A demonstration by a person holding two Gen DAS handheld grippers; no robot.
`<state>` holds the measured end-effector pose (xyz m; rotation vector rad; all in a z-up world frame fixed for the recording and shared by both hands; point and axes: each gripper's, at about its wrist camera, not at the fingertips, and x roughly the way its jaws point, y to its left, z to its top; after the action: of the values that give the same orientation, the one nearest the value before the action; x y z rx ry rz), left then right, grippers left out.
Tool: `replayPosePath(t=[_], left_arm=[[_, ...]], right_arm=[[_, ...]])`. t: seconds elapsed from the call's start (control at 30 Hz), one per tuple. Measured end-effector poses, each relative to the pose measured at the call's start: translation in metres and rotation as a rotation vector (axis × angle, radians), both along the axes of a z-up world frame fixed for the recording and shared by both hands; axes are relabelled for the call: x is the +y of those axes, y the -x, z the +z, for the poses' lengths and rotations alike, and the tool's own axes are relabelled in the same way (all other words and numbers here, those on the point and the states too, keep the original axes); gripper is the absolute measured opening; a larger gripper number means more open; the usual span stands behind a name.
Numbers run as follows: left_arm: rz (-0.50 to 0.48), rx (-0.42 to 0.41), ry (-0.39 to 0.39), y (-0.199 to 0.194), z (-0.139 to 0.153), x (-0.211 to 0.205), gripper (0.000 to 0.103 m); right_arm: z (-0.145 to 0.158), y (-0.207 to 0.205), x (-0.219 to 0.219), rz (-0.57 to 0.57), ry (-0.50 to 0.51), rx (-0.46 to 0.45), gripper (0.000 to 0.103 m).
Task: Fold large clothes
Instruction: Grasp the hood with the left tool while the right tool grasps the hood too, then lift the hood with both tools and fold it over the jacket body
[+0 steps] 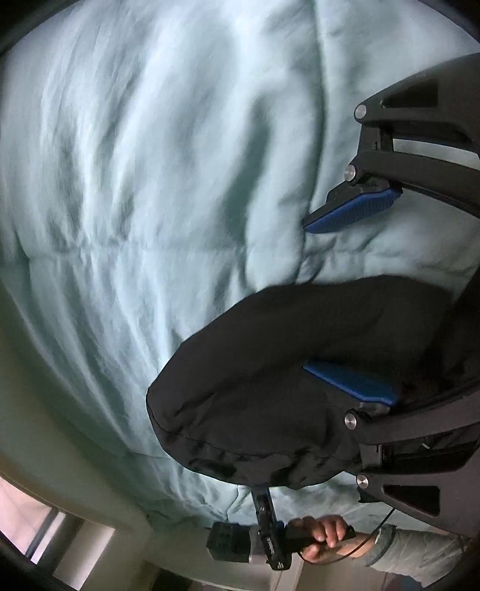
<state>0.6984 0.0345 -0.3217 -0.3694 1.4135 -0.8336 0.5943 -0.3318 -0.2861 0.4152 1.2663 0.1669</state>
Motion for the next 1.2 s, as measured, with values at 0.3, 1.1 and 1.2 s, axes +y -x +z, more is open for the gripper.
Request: replayPosePath(t=[0.3,1.1,1.2], left_arm=[[-0.077,-0.252,-0.07,0.04,0.037,-0.024,0.02],[-0.207,-0.286,-0.284,0.426,0.118,0.086,0.016],[-0.109,-0.194,-0.28,0.444,0.105,0.115,0.016]], right_arm=[[0.014,-0.007,0.058,0.151,0.138,-0.058,0.018],[0.13,0.37,0.17,0.166,0.426,-0.124,0.028],[0.12,0.398,0.158,0.121,0.395,-0.047,0.029]])
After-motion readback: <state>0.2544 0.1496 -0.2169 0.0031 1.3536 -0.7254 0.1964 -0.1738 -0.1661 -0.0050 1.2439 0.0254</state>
